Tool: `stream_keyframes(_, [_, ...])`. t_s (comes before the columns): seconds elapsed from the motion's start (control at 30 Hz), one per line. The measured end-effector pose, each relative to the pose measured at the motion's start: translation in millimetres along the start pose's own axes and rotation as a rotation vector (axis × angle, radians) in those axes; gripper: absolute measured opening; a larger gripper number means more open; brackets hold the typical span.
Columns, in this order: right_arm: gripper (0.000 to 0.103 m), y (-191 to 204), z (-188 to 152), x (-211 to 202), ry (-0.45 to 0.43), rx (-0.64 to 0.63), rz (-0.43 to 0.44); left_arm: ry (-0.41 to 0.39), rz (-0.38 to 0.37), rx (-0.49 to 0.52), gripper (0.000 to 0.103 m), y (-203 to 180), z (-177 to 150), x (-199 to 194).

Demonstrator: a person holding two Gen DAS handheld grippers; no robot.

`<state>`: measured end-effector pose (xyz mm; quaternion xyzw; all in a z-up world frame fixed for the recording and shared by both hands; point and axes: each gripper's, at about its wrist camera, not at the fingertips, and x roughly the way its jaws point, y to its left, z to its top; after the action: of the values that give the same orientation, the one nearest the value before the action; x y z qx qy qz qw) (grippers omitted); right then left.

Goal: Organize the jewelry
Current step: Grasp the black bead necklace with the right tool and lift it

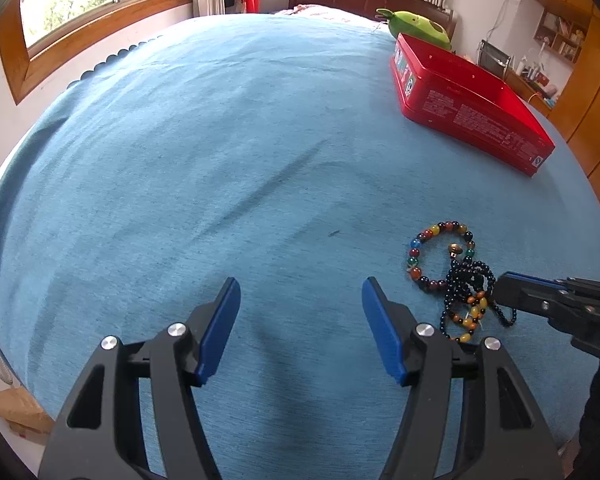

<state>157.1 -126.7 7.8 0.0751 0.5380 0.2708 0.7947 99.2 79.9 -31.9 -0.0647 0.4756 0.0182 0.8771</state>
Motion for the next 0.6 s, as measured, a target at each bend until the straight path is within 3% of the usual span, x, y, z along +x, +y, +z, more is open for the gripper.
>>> stream_keyframes(0.1, [0.019,0,1,6,0.021,0.016,-0.014,-0.002,-0.003,-0.001,0.063,-1,0,-1])
stream_keyframes(0.13, [0.037,-1,1,8,0.025,0.022,-0.022,-0.004,-0.003,-0.001,0.063,-1,0,-2])
stream_keyframes(0.2, [0.060,-1,3,14,0.021,0.032,-0.052,-0.005,-0.004,-0.001,0.063,-1,-1,-3])
stream_keyframes(0.4, [0.060,11,3,37,0.026,-0.037,-0.133,-0.010,0.006,-0.012,0.063,3,0,-5])
stream_keyframes(0.47, [0.049,19,0,39,0.017,-0.084,-0.192,-0.010,0.009,-0.016,0.063,4,1,-5])
stream_keyframes(0.53, [0.025,19,-2,38,0.010,-0.094,-0.204,-0.007,0.009,-0.016,0.063,3,2,-4])
stream_keyframes(0.6, [0.020,13,-3,34,0.011,-0.087,-0.171,-0.005,0.006,-0.011,0.063,0,4,-3])
